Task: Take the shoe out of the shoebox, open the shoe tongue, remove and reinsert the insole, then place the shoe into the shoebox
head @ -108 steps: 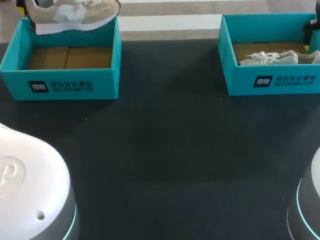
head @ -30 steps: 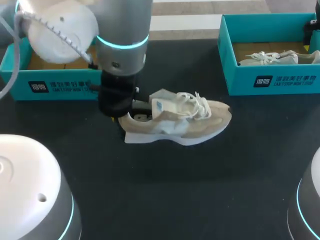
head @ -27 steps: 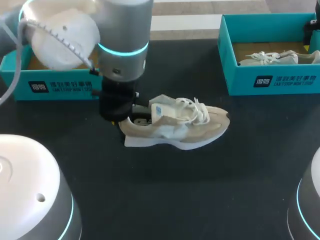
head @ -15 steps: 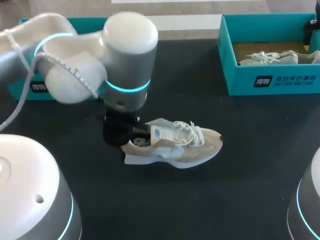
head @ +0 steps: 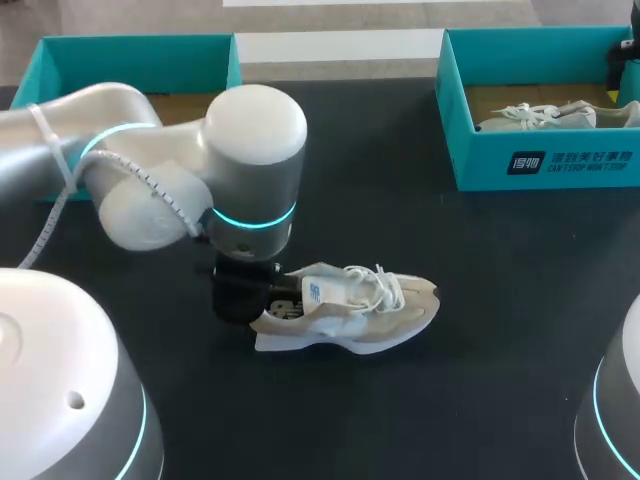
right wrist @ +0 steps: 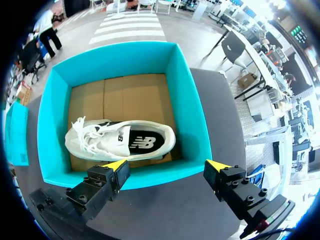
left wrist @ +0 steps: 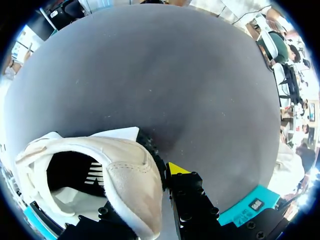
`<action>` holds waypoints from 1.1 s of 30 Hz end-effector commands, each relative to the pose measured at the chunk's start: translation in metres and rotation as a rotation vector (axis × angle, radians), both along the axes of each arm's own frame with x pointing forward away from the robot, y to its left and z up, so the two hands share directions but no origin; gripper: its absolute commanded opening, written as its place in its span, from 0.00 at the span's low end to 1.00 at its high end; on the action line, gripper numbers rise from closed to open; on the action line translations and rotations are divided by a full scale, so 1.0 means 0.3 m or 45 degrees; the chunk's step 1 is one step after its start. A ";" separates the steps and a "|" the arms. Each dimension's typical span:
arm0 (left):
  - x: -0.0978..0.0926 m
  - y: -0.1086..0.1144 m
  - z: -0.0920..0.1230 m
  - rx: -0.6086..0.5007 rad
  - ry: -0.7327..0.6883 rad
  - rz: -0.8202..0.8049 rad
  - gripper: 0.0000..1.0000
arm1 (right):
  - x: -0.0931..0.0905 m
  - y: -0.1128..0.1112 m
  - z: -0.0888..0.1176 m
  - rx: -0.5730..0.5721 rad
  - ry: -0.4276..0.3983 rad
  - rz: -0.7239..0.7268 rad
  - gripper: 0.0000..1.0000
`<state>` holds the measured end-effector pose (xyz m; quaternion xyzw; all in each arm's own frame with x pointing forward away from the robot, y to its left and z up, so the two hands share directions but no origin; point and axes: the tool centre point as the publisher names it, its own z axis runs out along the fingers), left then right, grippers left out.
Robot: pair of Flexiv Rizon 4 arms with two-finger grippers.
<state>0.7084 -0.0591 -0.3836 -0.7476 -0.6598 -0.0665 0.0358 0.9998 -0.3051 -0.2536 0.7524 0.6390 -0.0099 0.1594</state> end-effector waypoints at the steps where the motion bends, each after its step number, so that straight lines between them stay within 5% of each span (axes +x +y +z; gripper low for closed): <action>1: 0.004 -0.006 -0.034 -0.014 0.034 0.016 0.00 | -0.001 0.001 -0.001 -0.001 -0.002 -0.002 1.00; 2: 0.004 -0.005 -0.036 -0.017 0.044 0.013 0.00 | -0.001 0.001 -0.001 -0.001 -0.002 -0.002 1.00; 5: -0.001 -0.004 -0.034 -0.040 0.061 0.007 0.53 | -0.001 0.001 -0.001 -0.001 -0.002 -0.002 1.00; 6: -0.004 -0.005 -0.031 -0.039 0.061 0.008 0.79 | -0.001 0.001 -0.001 -0.001 -0.002 -0.002 1.00; 8: -0.010 -0.005 -0.023 -0.043 0.065 0.006 1.00 | -0.001 0.001 -0.001 -0.001 -0.002 -0.002 1.00; 16: -0.035 -0.006 0.065 -0.132 0.062 0.017 1.00 | -0.001 0.001 -0.001 -0.001 -0.002 -0.002 1.00; 29: -0.026 0.022 0.282 -0.502 0.130 0.343 1.00 | -0.001 0.001 -0.001 -0.001 -0.002 -0.002 1.00; 33: -0.039 0.046 0.363 -0.719 0.260 0.497 1.00 | -0.001 0.001 -0.001 -0.001 -0.002 -0.002 1.00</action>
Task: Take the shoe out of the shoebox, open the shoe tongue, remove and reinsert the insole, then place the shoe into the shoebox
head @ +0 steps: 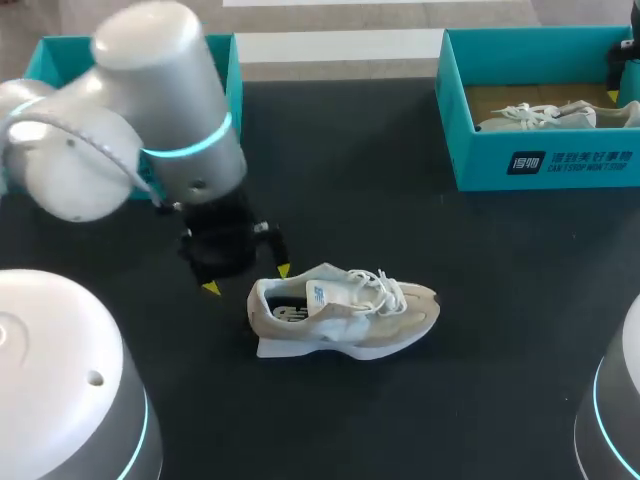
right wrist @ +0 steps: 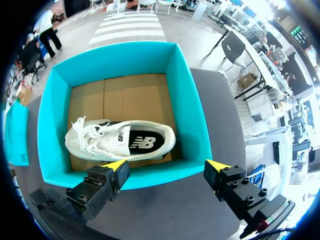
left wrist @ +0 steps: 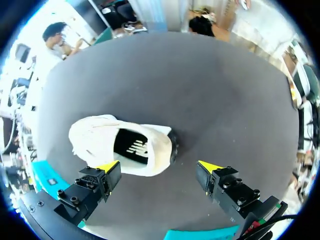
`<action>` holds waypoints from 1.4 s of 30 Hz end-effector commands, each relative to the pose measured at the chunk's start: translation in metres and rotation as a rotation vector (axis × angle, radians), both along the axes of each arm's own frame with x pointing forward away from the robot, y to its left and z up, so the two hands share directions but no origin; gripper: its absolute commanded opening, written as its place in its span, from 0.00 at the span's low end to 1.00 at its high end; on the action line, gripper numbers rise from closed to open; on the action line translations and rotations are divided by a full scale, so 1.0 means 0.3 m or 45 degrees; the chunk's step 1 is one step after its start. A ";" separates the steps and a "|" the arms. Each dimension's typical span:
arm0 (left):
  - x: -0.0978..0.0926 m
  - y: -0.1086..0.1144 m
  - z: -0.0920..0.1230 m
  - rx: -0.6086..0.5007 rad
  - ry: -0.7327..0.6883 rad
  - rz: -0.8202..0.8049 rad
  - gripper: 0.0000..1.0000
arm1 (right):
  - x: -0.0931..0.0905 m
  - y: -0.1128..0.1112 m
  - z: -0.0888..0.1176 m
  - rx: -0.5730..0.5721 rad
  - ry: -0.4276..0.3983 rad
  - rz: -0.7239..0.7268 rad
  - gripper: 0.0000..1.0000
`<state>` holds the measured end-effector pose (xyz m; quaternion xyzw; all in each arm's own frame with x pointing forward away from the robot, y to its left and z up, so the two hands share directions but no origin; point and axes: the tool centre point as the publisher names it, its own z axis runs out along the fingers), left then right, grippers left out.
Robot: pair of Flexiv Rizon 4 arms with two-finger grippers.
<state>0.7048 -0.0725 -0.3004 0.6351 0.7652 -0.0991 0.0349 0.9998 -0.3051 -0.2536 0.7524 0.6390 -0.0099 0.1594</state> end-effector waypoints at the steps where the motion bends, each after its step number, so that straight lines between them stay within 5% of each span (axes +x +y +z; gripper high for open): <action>1: -0.029 0.104 0.102 -0.349 0.099 0.154 1.00 | -0.001 0.001 -0.001 -0.001 -0.002 -0.002 1.00; 17: -0.027 0.135 0.118 -0.389 0.142 0.224 1.00 | -0.001 0.001 -0.001 -0.001 -0.002 -0.002 1.00; 22: -0.018 0.230 0.112 -0.534 0.361 0.556 1.00 | -0.001 0.001 -0.001 -0.001 -0.002 -0.002 1.00; 27: -0.049 0.274 0.091 -0.848 0.545 0.804 1.00 | -0.001 0.001 -0.001 -0.001 -0.002 -0.002 1.00; 42: -0.049 0.274 0.091 -0.848 0.545 0.804 1.00 | -0.001 0.001 -0.001 -0.001 -0.002 -0.002 1.00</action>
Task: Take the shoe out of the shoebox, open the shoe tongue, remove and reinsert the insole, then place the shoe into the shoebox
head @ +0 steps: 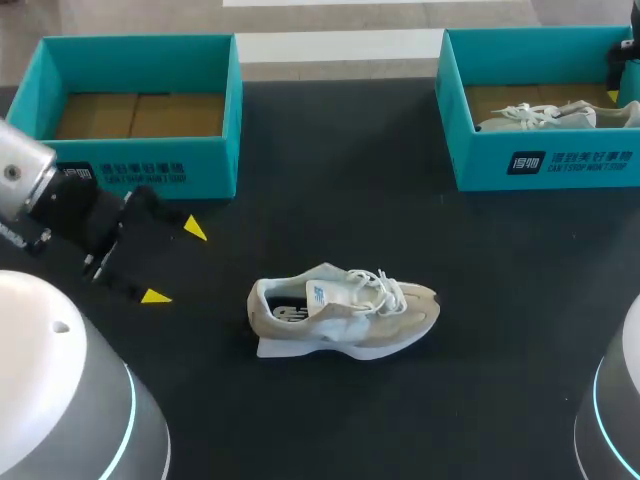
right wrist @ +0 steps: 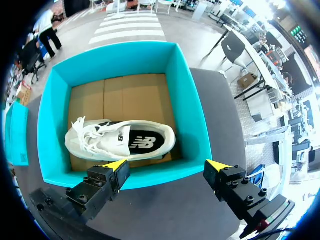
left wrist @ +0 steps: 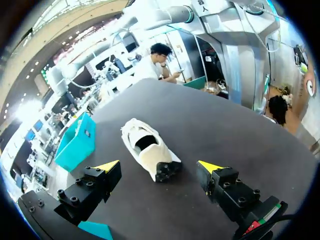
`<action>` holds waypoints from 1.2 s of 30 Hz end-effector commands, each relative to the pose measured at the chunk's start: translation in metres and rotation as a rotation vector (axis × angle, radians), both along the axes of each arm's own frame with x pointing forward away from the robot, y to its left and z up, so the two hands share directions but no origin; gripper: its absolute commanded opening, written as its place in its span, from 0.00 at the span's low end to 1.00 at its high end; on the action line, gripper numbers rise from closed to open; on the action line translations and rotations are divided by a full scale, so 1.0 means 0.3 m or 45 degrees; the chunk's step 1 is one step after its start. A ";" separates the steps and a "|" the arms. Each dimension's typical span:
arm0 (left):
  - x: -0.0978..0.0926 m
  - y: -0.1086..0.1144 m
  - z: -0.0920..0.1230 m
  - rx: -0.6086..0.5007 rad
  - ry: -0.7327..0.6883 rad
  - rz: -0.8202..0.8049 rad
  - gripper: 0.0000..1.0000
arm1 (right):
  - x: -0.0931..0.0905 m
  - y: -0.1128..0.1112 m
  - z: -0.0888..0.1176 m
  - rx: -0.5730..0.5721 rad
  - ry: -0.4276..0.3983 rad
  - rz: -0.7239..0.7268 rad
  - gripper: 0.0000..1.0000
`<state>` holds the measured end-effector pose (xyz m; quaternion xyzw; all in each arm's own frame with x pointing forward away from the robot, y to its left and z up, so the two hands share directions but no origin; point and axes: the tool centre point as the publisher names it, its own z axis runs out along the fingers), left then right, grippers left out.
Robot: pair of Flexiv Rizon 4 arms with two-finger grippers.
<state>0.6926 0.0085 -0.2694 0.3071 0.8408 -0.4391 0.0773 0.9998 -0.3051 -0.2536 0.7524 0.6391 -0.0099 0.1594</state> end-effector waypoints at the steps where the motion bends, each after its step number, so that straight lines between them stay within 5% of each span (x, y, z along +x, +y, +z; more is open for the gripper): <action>1: -0.009 0.004 -0.012 -0.054 -0.038 0.058 1.00 | -0.001 0.001 -0.001 -0.001 -0.002 -0.002 1.00; 10: -0.042 0.009 -0.118 -0.143 0.301 0.453 1.00 | -0.001 0.001 -0.001 -0.001 -0.002 -0.002 1.00; 19: -0.044 -0.031 -0.224 -0.220 0.463 0.609 1.00 | -0.001 0.001 -0.001 -0.001 -0.002 -0.002 1.00; 28: -0.031 -0.043 -0.358 -0.282 0.529 0.618 1.00 | -0.001 0.001 -0.001 -0.001 -0.002 -0.002 1.00; 36: -0.031 -0.043 -0.358 -0.282 0.529 0.618 1.00 | -0.001 0.001 -0.001 -0.001 -0.002 -0.002 1.00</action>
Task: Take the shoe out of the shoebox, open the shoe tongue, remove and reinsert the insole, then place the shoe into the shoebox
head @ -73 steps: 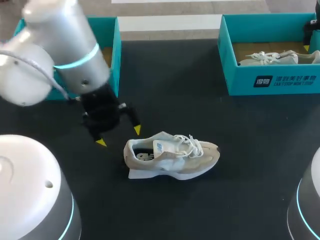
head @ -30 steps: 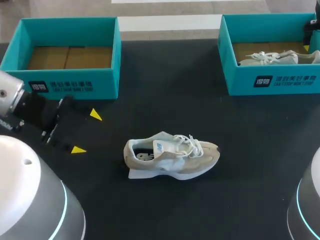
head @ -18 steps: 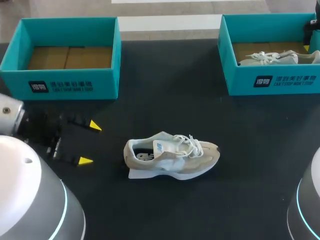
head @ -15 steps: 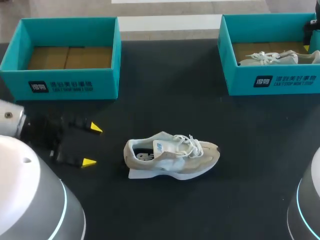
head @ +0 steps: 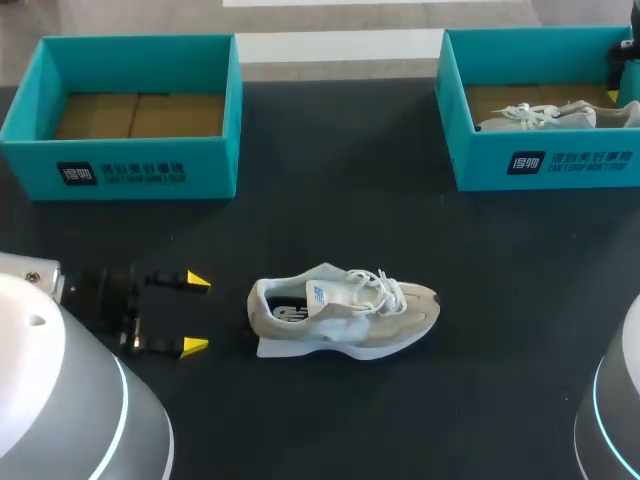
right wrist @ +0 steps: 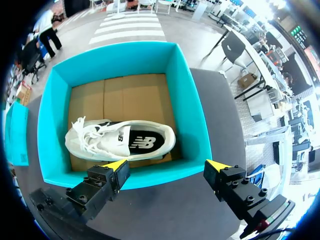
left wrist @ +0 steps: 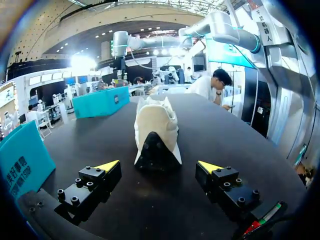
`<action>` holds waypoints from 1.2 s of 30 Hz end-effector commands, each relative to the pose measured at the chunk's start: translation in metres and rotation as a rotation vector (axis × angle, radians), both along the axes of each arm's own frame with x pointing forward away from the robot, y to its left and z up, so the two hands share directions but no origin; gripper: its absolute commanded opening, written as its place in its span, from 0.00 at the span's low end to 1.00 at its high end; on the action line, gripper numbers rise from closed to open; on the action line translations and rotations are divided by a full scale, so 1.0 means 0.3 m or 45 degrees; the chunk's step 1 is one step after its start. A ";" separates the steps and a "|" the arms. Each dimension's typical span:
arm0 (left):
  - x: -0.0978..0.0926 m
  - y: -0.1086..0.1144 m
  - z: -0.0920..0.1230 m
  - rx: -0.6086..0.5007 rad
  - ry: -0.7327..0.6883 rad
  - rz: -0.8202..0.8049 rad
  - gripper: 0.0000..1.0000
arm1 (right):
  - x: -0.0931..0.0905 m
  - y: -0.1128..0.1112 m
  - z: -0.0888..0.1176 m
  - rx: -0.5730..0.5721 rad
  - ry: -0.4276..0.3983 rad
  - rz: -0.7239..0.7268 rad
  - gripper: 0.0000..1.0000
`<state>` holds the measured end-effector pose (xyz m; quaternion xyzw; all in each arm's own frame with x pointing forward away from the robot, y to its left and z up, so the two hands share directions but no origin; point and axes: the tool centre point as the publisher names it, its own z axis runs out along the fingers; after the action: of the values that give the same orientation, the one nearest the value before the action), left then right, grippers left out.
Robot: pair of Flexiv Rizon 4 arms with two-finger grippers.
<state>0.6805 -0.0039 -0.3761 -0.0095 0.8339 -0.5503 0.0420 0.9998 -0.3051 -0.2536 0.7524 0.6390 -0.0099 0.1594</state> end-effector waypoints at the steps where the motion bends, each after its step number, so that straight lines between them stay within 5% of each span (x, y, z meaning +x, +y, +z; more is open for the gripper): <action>1: 0.010 -0.002 -0.002 0.001 0.004 -0.006 1.00 | -0.001 0.001 -0.001 -0.001 -0.002 -0.002 1.00; 10: 0.007 -0.006 -0.014 0.010 0.003 -0.021 1.00 | -0.001 0.001 -0.001 -0.001 -0.002 -0.002 1.00; 26: 0.061 -0.183 -0.084 0.124 0.024 -0.012 1.00 | -0.001 0.001 -0.001 -0.001 -0.002 -0.002 1.00; 36: 0.041 -0.266 -0.109 0.119 0.078 -0.005 1.00 | -0.001 0.001 -0.001 -0.001 -0.002 -0.002 1.00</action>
<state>0.6914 -0.0750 -0.4050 -0.0219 0.8575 -0.5138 0.0147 0.9998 -0.3051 -0.2536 0.7524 0.6390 -0.0099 0.1594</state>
